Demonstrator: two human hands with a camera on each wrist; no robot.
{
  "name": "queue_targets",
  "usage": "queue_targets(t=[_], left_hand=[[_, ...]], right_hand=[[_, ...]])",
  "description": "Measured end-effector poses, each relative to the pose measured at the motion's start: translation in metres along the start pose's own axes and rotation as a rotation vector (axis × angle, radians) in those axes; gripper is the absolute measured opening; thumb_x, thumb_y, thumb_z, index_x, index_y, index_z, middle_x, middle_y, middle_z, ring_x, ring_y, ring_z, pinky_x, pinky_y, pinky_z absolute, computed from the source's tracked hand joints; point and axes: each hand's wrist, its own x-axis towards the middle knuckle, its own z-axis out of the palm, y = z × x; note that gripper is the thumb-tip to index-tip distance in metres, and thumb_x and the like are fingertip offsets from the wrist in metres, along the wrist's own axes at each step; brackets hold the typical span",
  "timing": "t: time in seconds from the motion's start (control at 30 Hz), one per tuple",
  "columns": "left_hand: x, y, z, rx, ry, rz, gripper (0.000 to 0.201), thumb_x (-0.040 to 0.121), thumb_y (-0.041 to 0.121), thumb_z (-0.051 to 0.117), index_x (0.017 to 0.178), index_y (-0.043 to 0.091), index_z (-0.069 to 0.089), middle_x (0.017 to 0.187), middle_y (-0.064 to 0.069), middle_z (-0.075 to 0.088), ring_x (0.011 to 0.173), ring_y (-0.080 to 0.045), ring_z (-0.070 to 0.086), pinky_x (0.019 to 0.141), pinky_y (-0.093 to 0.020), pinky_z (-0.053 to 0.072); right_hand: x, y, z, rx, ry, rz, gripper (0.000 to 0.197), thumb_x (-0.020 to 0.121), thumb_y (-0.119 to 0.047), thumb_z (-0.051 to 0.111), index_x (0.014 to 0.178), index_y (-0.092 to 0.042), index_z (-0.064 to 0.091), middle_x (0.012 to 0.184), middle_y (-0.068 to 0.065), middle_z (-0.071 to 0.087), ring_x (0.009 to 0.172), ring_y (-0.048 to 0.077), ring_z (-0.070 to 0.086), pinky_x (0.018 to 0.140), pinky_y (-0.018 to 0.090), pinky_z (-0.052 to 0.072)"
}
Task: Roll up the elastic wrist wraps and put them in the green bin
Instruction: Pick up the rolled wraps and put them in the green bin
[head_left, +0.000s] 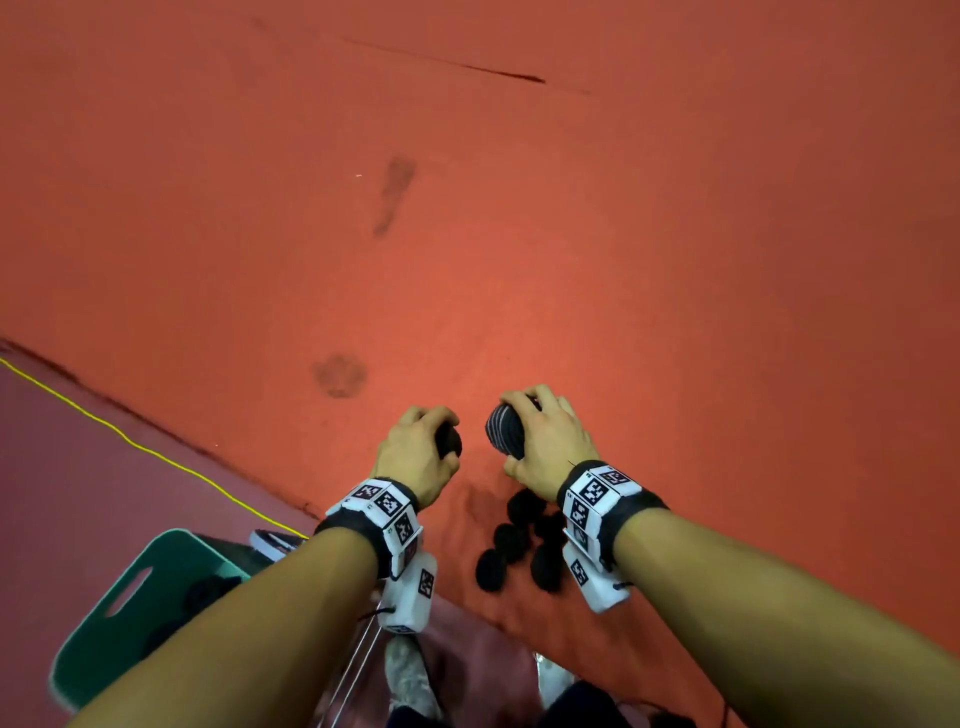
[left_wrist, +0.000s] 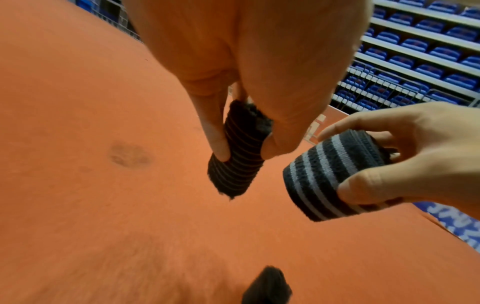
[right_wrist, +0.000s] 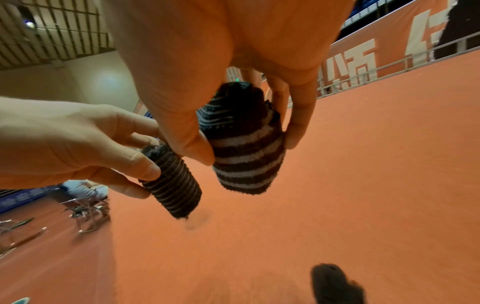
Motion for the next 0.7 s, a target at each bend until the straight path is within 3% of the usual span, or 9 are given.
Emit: queue_targets(t=[0.37, 0.7], left_hand=[[-0.075, -0.146, -0.072, -0.130, 0.235, -0.301, 0.056, 0.079, 0.020, 0.072, 0.134, 0.026, 0.059, 0.122, -0.007, 0.056, 0.117, -0.033, 0.056, 0.099, -0.042, 0.047], [-0.181, -0.276, -0.071, -0.296, 0.309, -0.727, 0.068, 0.079, 0.020, 0.073, 0.142, 0.022, 0.048, 0.139, -0.007, 0.057, 0.126, -0.034, 0.054, 0.102, -0.042, 0.044]], right_hand=[[0.026, -0.167, 0.050, -0.102, -0.122, -0.330, 0.073, 0.080, -0.028, 0.073, 0.144, -0.029, 0.038, 0.139, 0.000, 0.038, 0.128, 0.028, 0.040, 0.094, 0.044, 0.051], [0.013, -0.299, 0.150, -0.181, -0.330, -0.553, 0.079, 0.079, -0.030, 0.072, 0.148, -0.021, 0.034, 0.141, 0.001, 0.040, 0.126, 0.031, 0.045, 0.098, 0.045, 0.049]])
